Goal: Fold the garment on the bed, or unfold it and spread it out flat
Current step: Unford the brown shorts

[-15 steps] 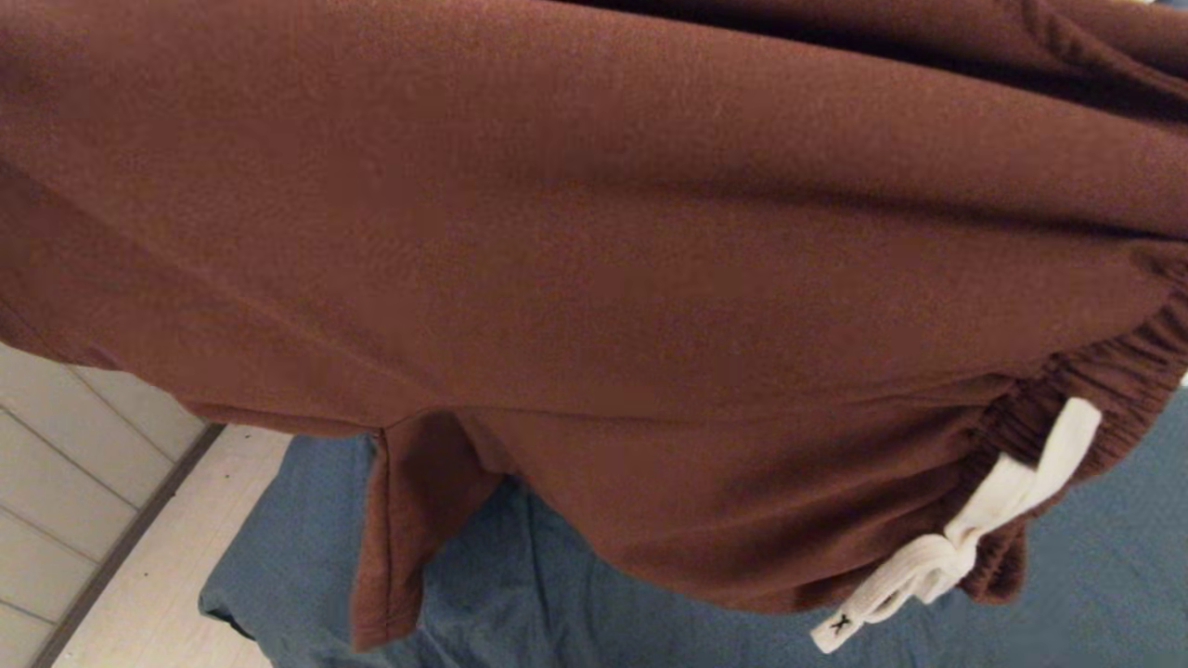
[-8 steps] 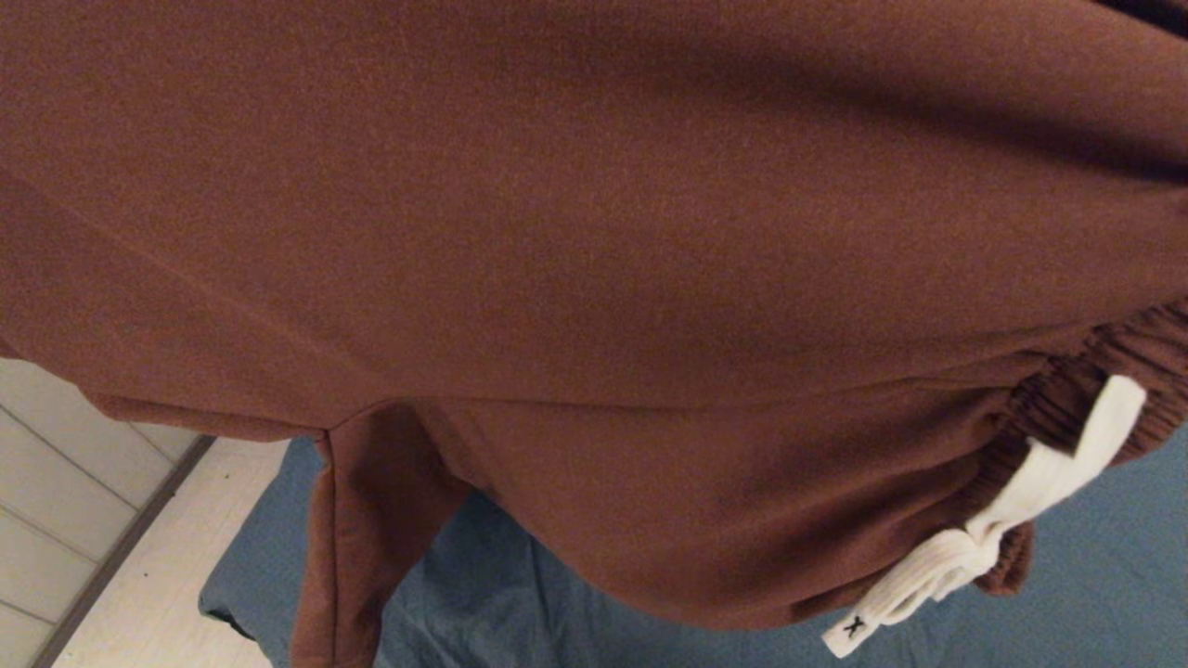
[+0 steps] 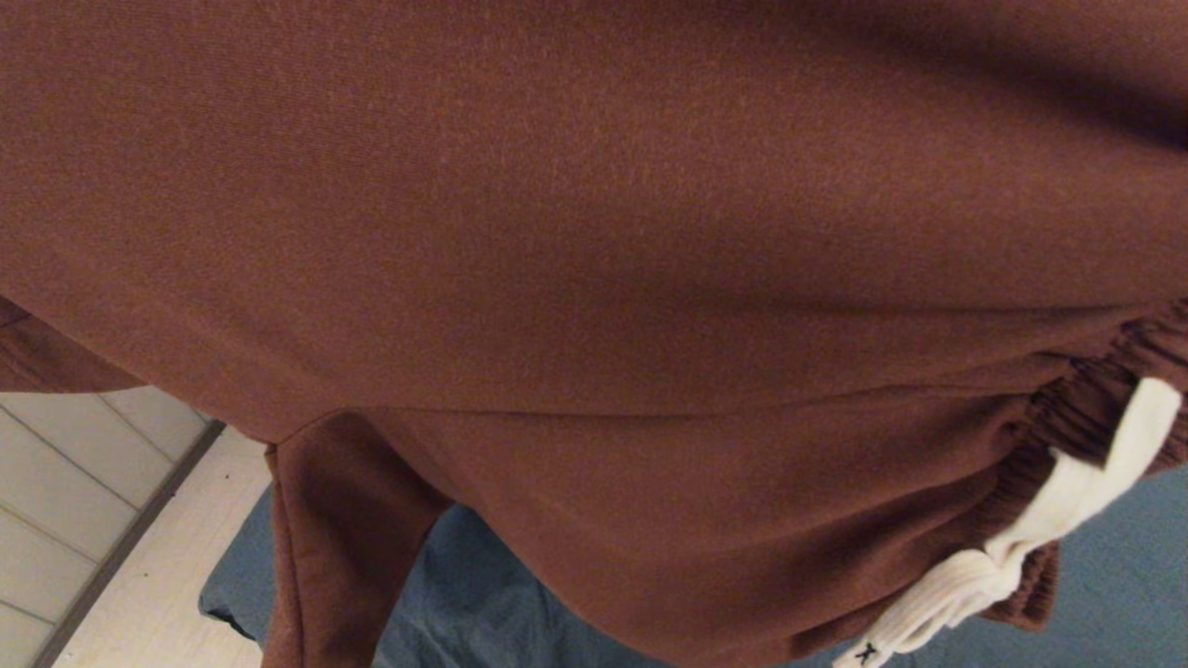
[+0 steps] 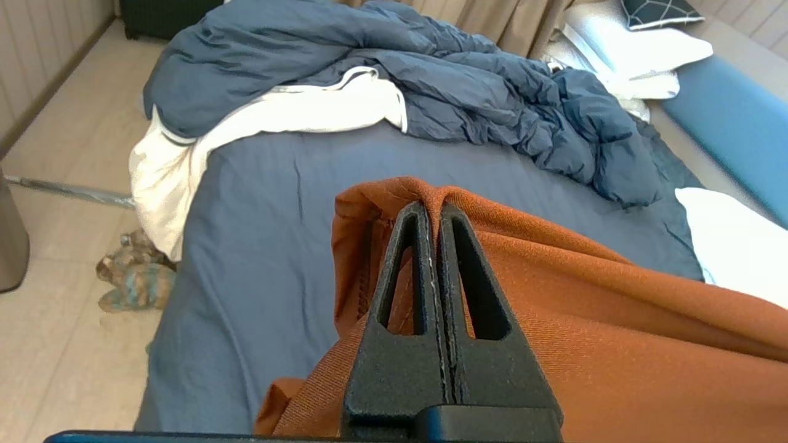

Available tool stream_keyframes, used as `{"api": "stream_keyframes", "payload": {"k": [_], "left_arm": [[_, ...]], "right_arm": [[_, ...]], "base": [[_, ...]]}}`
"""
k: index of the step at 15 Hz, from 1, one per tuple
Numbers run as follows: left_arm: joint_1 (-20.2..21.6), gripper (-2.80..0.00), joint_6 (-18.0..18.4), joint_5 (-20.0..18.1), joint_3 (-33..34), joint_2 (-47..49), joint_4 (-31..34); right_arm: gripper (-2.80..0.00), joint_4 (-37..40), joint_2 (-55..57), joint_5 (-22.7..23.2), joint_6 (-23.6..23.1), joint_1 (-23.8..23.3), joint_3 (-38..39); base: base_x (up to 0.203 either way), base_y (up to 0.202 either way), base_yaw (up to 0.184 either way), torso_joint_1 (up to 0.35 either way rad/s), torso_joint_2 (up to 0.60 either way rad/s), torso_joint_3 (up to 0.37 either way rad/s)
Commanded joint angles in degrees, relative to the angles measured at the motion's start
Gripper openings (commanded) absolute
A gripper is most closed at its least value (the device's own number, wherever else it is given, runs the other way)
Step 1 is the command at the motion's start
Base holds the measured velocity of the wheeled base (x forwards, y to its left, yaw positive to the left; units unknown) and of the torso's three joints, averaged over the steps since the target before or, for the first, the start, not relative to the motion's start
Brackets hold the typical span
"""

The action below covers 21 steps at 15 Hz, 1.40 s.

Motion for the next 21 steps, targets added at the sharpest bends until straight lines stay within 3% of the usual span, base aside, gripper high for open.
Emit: {"api": "stream_keyframes", "payload": {"k": [1, 8, 11, 14, 21], "left_arm": [[-0.04, -2.8, 0.06, 0.0, -0.14, -0.12, 0.2], [-0.05, -2.8, -0.02, -0.3, -3.43, 10.95, -2.95], [1.97, -2.8, 0.95, -0.3, -8.26, 20.81, -4.96], [4.56, -2.8, 4.94, -0.07, -9.26, 30.55, -13.15], [5.41, -2.8, 7.82, 2.45, -9.84, 53.39, -33.28]], "right_arm": [[-2.8, 0.42, 0.42, 0.03, 0.0, 0.02, -0.14], [-2.8, 0.02, 6.04, -0.25, -1.11, -2.64, -0.45], [-2.8, -0.93, 11.63, -0.39, -3.19, -11.54, -0.08], [-2.8, -10.11, 19.7, 0.22, -3.91, -19.35, 1.31], [-2.8, -25.69, 34.79, -0.12, -4.04, -25.14, 3.22]], "base": [[0.0, 0.0, 0.0, 0.0, 0.0, 0.0], [0.0, 0.0, 0.0, 0.0, 0.0, 0.0], [0.0, 0.0, 0.0, 0.0, 0.0, 0.0], [0.0, 0.0, 0.0, 0.0, 0.0, 0.0], [0.0, 0.0, 0.0, 0.0, 0.0, 0.0]]}}
